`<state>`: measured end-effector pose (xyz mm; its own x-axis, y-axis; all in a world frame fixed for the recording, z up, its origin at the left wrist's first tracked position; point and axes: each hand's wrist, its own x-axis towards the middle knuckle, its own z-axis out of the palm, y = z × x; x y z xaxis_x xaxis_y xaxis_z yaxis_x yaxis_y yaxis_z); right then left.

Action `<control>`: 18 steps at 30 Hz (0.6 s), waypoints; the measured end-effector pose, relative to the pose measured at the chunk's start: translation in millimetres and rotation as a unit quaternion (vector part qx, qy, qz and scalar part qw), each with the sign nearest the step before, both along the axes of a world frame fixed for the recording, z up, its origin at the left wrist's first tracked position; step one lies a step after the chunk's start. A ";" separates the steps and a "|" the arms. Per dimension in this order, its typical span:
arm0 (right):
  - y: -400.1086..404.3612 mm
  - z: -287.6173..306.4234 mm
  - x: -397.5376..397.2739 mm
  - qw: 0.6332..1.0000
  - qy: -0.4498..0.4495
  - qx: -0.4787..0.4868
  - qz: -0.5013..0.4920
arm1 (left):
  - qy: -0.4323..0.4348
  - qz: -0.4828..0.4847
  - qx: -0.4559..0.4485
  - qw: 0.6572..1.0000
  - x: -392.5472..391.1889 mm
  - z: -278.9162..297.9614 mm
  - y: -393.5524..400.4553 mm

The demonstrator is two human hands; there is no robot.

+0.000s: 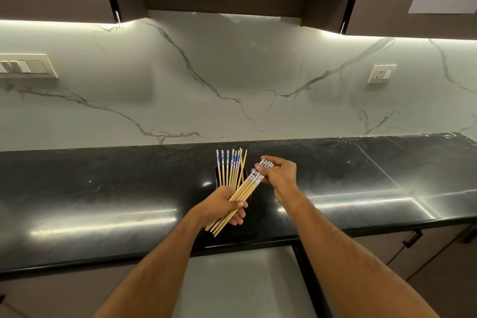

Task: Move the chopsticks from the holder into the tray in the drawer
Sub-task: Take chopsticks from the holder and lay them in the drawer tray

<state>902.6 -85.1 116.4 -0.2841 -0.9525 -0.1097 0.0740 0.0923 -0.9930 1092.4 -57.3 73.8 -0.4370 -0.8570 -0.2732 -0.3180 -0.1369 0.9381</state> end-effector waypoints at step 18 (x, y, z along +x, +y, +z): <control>88.7 -29.4 18.4 0.571 0.744 -0.057 0.343 | -0.478 -0.109 -0.245 0.837 -23.8 -26.7 45.1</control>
<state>921.0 3.6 87.1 0.4610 -0.8730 -0.1588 -0.8742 -0.4776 0.0875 1068.6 -12.2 47.1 -0.3804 -0.8964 -0.2274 -0.9220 0.3485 0.1684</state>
